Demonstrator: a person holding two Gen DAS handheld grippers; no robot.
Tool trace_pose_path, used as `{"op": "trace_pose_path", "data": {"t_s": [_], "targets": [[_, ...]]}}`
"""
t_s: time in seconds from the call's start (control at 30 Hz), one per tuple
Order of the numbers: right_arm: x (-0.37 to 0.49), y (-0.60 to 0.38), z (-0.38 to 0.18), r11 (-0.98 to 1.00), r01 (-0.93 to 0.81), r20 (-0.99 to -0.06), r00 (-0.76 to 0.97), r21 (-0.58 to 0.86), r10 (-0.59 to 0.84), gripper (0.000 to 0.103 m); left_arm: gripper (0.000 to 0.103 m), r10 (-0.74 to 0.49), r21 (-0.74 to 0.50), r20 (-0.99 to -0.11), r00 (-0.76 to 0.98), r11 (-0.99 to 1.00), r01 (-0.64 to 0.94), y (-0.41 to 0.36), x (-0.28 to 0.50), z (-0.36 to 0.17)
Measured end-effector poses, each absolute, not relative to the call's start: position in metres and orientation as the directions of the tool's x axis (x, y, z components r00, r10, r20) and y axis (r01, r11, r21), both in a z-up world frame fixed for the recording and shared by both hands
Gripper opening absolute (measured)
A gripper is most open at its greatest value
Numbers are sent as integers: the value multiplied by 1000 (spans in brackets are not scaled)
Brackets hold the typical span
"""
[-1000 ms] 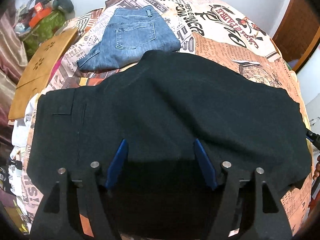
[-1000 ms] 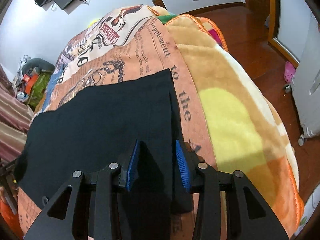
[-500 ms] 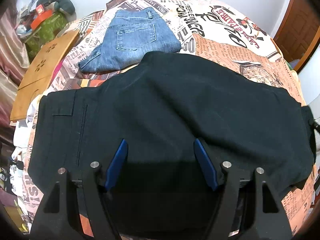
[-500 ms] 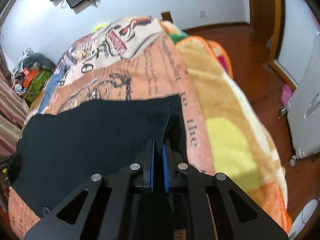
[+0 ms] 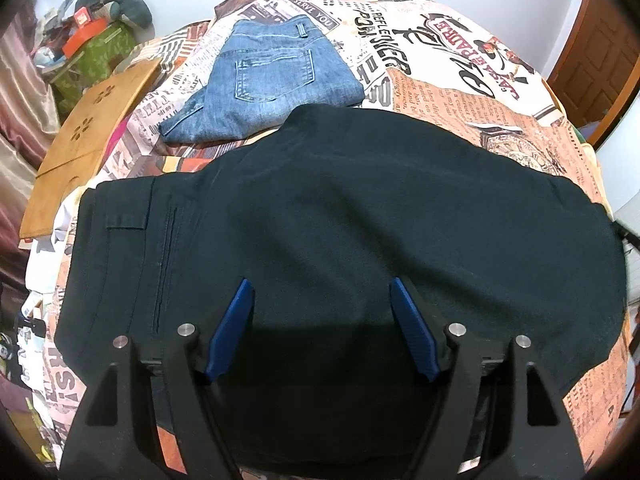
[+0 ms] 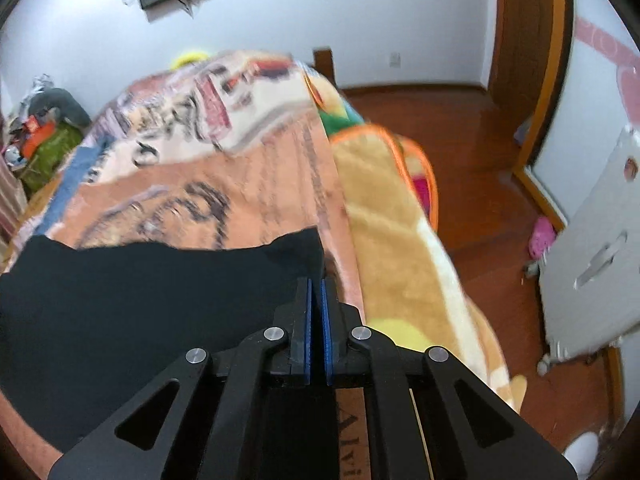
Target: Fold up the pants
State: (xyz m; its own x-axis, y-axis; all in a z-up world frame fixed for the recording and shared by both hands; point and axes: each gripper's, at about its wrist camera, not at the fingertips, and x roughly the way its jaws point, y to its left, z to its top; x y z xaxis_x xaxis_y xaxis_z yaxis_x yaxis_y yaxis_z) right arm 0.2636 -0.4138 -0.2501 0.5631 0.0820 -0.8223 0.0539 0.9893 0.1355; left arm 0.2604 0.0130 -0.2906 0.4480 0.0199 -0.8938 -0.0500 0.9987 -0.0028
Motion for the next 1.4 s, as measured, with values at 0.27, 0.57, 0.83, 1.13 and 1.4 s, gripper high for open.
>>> {"op": "trace_pose_path", "data": {"t_s": [0.27, 0.57, 0.83, 1.13, 1.4], "targets": [[255, -432, -264, 983, 114, -869, 489, 147, 73, 0, 79, 4, -27, -899, 438, 998, -64, 19, 260, -292], [234, -398, -206, 968, -21, -821, 526, 248, 222, 7, 79, -24, -21, -896, 444, 1000, 11, 11, 246, -270], [230, -288, -187, 882, -285, -764, 444, 375, 468, 28, 79, -88, -43, -901, 425, 992, 116, -15, 235, -270], [221, -179, -222, 803, -455, -822, 227, 385, 523, 29, 80, -153, -99, -902, 405, 984, 150, -12, 215, -280], [195, -191, -222, 817, -455, -826, 260, 353, 501, 29, 80, -145, -97, -891, 431, 987, 131, -9, 198, -282]]}}
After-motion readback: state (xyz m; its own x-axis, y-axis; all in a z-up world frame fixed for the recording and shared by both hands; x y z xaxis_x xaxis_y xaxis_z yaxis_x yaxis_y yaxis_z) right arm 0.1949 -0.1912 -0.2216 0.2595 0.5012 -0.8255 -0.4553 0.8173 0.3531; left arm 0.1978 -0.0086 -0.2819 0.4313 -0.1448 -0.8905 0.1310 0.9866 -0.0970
